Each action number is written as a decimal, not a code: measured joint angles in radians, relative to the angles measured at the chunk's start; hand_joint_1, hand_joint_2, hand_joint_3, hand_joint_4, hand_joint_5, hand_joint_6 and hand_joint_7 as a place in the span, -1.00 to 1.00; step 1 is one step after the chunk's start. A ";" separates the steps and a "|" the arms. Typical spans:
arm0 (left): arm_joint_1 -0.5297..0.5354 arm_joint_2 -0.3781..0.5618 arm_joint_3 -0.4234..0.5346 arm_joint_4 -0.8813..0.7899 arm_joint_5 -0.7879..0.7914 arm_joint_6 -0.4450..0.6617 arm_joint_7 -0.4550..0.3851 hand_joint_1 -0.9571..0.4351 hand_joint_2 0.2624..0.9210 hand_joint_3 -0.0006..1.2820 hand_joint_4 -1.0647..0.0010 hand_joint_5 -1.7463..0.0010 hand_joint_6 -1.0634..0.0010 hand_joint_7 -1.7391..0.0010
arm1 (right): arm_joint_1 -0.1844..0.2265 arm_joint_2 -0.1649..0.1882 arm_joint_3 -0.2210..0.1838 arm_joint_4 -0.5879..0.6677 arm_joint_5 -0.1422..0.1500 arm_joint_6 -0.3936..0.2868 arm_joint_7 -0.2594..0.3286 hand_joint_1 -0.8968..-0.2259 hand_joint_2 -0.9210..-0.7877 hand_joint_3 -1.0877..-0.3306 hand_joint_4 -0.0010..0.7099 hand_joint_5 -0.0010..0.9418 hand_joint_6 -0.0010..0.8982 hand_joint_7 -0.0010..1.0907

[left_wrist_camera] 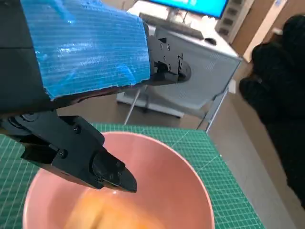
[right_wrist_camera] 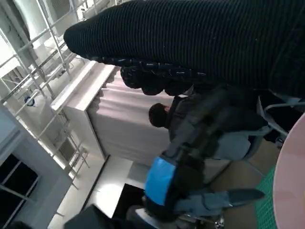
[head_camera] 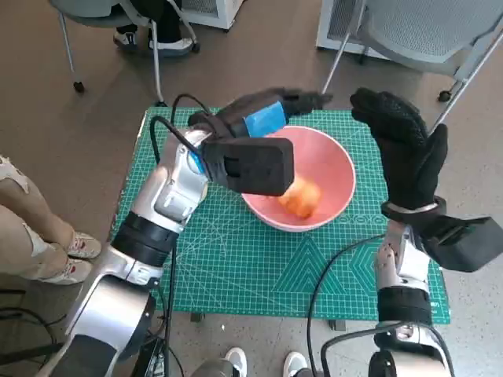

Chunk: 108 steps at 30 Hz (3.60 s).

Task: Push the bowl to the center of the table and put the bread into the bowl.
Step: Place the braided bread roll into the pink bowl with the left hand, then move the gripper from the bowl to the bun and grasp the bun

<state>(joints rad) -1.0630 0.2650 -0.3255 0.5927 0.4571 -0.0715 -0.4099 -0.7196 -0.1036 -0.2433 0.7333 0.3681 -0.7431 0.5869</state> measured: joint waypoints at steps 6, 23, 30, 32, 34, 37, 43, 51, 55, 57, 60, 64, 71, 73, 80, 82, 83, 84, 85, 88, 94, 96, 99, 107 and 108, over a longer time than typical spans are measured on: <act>0.005 0.015 0.014 0.004 -0.004 -0.040 0.020 -0.12 0.64 -0.96 1.00 1.00 0.75 0.99 | -0.002 0.006 0.005 0.012 0.001 0.000 0.000 -0.21 -1.00 0.01 -0.26 -0.99 -0.81 -0.05; 0.234 0.290 0.183 -0.415 -0.044 0.088 -0.098 -0.22 0.44 -1.00 1.00 1.00 0.79 1.00 | -0.007 0.015 0.012 0.010 0.005 0.001 0.010 -0.21 -1.00 0.02 -0.25 -0.99 -0.82 -0.04; 0.376 0.400 0.240 -0.648 0.017 0.306 -0.169 -0.16 0.38 -1.00 1.00 1.00 0.78 0.99 | -0.007 0.015 0.011 0.008 0.018 0.001 0.019 -0.21 -1.00 0.02 -0.27 -1.00 -0.83 -0.03; 0.409 0.414 0.249 -0.693 0.028 0.338 -0.172 -0.16 0.37 -1.00 1.00 1.00 0.78 0.99 | -0.007 0.015 0.011 0.010 0.021 0.001 0.023 -0.21 -1.00 0.02 -0.27 -1.00 -0.83 -0.03; 0.434 0.424 0.252 -0.724 0.038 0.359 -0.174 -0.17 0.36 -1.00 1.00 1.00 0.77 0.99 | -0.009 0.015 0.012 0.014 0.021 0.001 0.027 -0.21 -1.00 0.02 -0.28 -1.00 -0.83 -0.03; 0.462 0.431 0.255 -0.752 0.036 0.371 -0.177 -0.19 0.36 -1.00 1.00 1.00 0.76 0.99 | -0.013 0.016 0.012 0.021 0.021 0.001 0.033 -0.22 -1.00 0.02 -0.29 -1.00 -0.84 -0.03; 0.485 0.429 0.254 -0.774 0.012 0.377 -0.184 -0.24 0.36 -1.00 1.00 1.00 0.76 0.99 | -0.017 0.016 0.012 0.036 0.021 0.001 0.042 -0.24 -1.00 0.02 -0.29 -1.00 -0.86 -0.03; 0.470 0.421 0.207 -0.716 0.014 0.374 -0.182 -0.28 0.37 -1.00 1.00 1.00 0.77 1.00 | -0.021 0.014 0.011 0.047 0.022 0.001 0.058 -0.24 -1.00 0.03 -0.29 -1.00 -0.86 -0.02; 0.450 0.406 0.168 -0.650 0.031 0.378 -0.181 -0.27 0.35 -1.00 1.00 1.00 0.78 1.00 | -0.023 0.012 0.010 0.049 0.022 0.001 0.065 -0.26 -1.00 0.03 -0.29 -1.00 -0.86 -0.02; 0.432 0.395 0.141 -0.607 0.052 0.383 -0.178 -0.27 0.33 -1.00 1.00 1.00 0.78 1.00 | -0.025 0.009 0.009 0.050 0.022 0.002 0.066 -0.27 -1.00 0.03 -0.29 -1.00 -0.86 -0.02; 0.402 0.379 0.098 -0.531 0.079 0.388 -0.175 -0.25 0.31 -1.00 1.00 1.00 0.79 1.00 | -0.028 0.006 0.009 0.053 0.022 0.002 0.067 -0.28 -1.00 0.03 -0.29 -1.00 -0.87 -0.02; 0.342 0.343 0.044 -0.394 0.119 0.389 -0.157 -0.23 0.27 -1.00 1.00 1.00 0.80 1.00 | -0.029 0.001 0.007 0.055 0.022 0.002 0.072 -0.28 -1.00 0.03 -0.29 -1.00 -0.87 -0.02; 0.249 0.283 -0.027 -0.157 0.158 0.378 -0.131 -0.16 0.25 -1.00 1.00 1.00 0.81 1.00 | -0.029 -0.008 0.006 0.056 0.022 0.002 0.075 -0.25 -1.00 0.02 -0.29 -1.00 -0.87 -0.02; 0.230 0.271 -0.039 -0.106 0.162 0.374 -0.128 -0.15 0.25 -1.00 1.00 1.00 0.81 1.00 | -0.029 -0.011 0.006 0.053 0.022 0.003 0.075 -0.25 -1.00 0.02 -0.29 -1.00 -0.86 -0.01; 0.168 0.239 -0.081 0.039 0.177 0.369 -0.126 -0.10 0.26 -1.00 1.00 1.00 0.81 1.00 | -0.026 -0.019 0.002 0.039 0.022 0.013 0.075 -0.23 -1.00 0.01 -0.29 -1.00 -0.86 -0.01; 0.148 0.231 -0.095 0.080 0.183 0.370 -0.126 -0.10 0.26 -1.00 1.00 1.00 0.81 1.00 | -0.025 -0.021 0.001 0.035 0.022 0.018 0.075 -0.22 -1.00 0.01 -0.29 -1.00 -0.86 -0.01; 0.140 0.227 -0.100 0.099 0.185 0.370 -0.126 -0.10 0.26 -1.00 1.00 1.00 0.81 1.00 | -0.025 -0.021 0.001 0.033 0.022 0.019 0.075 -0.22 -1.00 0.01 -0.29 -1.00 -0.85 0.00; 0.132 0.224 -0.105 0.117 0.189 0.371 -0.125 -0.10 0.26 -1.00 1.00 1.00 0.81 1.00 | -0.025 -0.021 0.001 0.032 0.022 0.020 0.075 -0.22 -1.00 0.01 -0.29 -1.00 -0.85 0.00; 0.125 0.220 -0.109 0.134 0.194 0.371 -0.124 -0.10 0.26 -1.00 1.00 1.00 0.81 1.00 | -0.025 -0.021 0.000 0.031 0.022 0.021 0.075 -0.23 -1.00 0.01 -0.29 -1.00 -0.85 0.00; 0.099 0.206 -0.124 0.194 0.203 0.369 -0.114 -0.11 0.26 -1.00 1.00 1.00 0.81 1.00 | -0.024 -0.023 -0.002 0.031 0.022 0.024 0.074 -0.23 -1.00 0.01 -0.29 -1.00 -0.84 0.00; 0.060 0.183 -0.144 0.303 0.207 0.354 -0.091 -0.16 0.28 -1.00 1.00 1.00 0.81 1.00 | -0.024 -0.024 -0.006 0.031 0.022 0.029 0.072 -0.24 -1.00 0.01 -0.29 -1.00 -0.84 0.00; 0.047 0.174 -0.149 0.343 0.207 0.345 -0.079 -0.17 0.28 -1.00 1.00 1.00 0.81 1.00 | -0.024 -0.024 -0.007 0.030 0.022 0.031 0.072 -0.24 -1.00 0.01 -0.29 -1.00 -0.84 0.00; 0.031 0.160 -0.157 0.394 0.208 0.334 -0.062 -0.18 0.28 -0.99 1.00 1.00 0.81 1.00 | -0.023 -0.024 -0.008 0.028 0.022 0.033 0.072 -0.24 -1.00 0.01 -0.29 -1.00 -0.84 0.00; -0.002 0.125 -0.172 0.517 0.207 0.295 -0.028 -0.18 0.28 -1.00 1.00 1.00 0.80 1.00 | -0.022 -0.024 -0.008 0.023 0.022 0.035 0.072 -0.24 -1.00 0.01 -0.29 -1.00 -0.84 0.01; -0.005 0.120 -0.174 0.530 0.207 0.291 -0.026 -0.17 0.28 -1.00 1.00 1.00 0.80 1.00 | -0.022 -0.024 -0.008 0.023 0.022 0.035 0.072 -0.24 -1.00 0.01 -0.29 -1.00 -0.84 0.01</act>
<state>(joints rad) -1.0682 0.3849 -0.4993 1.1227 0.6642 0.2196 -0.4356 -0.7418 -0.1275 -0.2516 0.7559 0.3898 -0.7085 0.6591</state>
